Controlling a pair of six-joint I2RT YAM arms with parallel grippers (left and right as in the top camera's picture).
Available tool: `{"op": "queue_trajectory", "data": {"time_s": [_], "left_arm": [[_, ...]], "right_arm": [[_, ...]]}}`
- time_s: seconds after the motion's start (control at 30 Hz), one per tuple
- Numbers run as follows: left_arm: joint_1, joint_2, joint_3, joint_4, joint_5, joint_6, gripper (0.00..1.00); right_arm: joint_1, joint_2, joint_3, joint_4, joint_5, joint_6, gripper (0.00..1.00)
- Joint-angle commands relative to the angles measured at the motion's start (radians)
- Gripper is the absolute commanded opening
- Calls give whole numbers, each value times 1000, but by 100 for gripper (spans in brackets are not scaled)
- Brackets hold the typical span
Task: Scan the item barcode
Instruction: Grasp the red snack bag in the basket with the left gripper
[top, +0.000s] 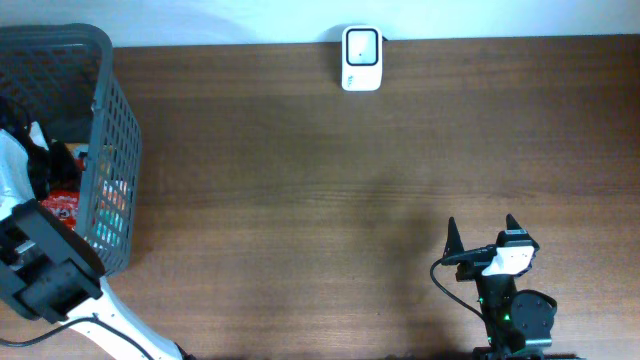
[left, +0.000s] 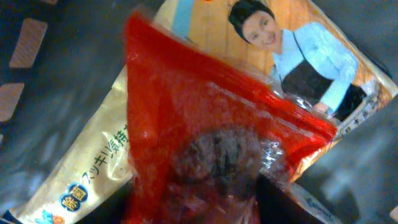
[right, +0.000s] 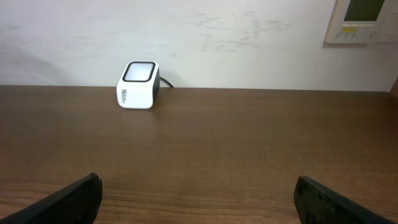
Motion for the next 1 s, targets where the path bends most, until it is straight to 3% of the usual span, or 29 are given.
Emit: {"op": "queue_trajectory", "data": {"time_s": [0.0,0.23,0.37,0.5,0.67,0.87,0.97], "left_arm": [[2,32,1,-7,-14,13,34],[3,31,26,-24,-14,12,0],[3,31,104,-71,1,11,0],[3,31,236,-149,108,12,0],[3,31,455,-271,256,12,0],[3,31,768,-411,300,11,0],[3,31,925,-472,413,11,0]], "right_arm": [[5,-6,-6,-5,13,-3,98],[5,-6,-6,-5,13,-3,98],[5,-6,-6,-5,13,-3,98],[5,-6,-6,-5,13,-3,98],[5,-6,-6,-5,13,-3,98],[5,-6,-6,-5,13,-3,98],[5,-6,-6,-5,13,-3,98]]}}
